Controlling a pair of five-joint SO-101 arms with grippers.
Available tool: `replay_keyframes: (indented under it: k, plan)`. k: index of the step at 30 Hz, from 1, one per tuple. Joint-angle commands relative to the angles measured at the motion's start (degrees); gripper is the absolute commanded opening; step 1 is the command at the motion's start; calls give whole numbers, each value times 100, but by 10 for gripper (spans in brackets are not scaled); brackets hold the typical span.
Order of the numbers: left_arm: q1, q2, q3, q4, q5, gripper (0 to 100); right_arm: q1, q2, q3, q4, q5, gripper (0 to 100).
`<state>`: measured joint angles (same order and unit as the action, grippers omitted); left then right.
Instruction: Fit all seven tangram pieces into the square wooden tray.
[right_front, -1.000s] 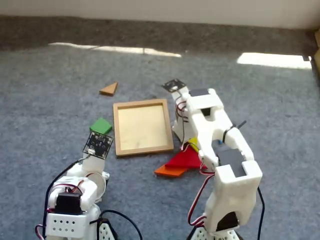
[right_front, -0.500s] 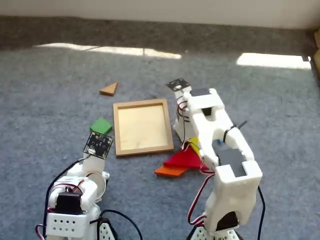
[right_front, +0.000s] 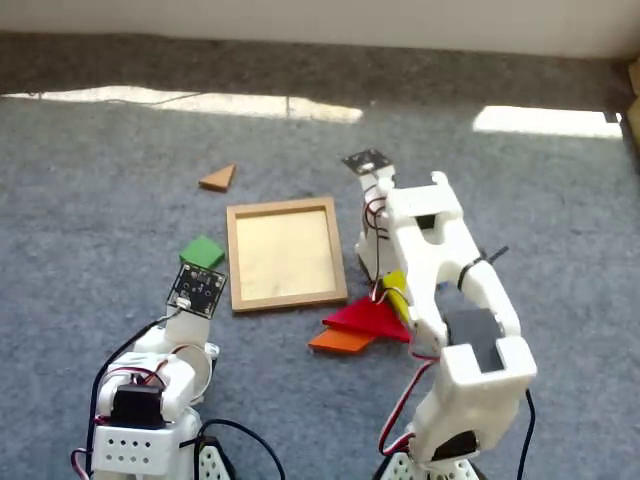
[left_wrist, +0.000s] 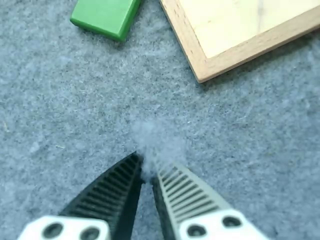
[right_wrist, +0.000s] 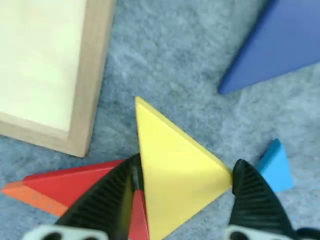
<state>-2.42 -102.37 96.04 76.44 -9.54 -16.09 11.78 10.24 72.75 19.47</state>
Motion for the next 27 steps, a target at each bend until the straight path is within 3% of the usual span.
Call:
replay_keyframes:
  k: [1, 10, 15, 18, 21, 27]
  plan:
    - [-22, -136, 110, 9, 0, 5, 57, -884, -145, 127, -53, 214]
    - [-22, -136, 110, 9, 0, 5, -356, -1402, -171, 75, -70, 214]
    - [-22, -136, 110, 9, 0, 5, -532, -1429, -154, 22, -862, 218]
    - [-22, -136, 110, 9, 0, 5, -497, -1420, -119, 13, -1169, 286]
    - [-22, -136, 110, 9, 0, 5, -409, -1420, 48, 57, -2066, 337]
    - [-22, -136, 110, 9, 0, 5, -330, -1420, 286, -4, -4677, 337]
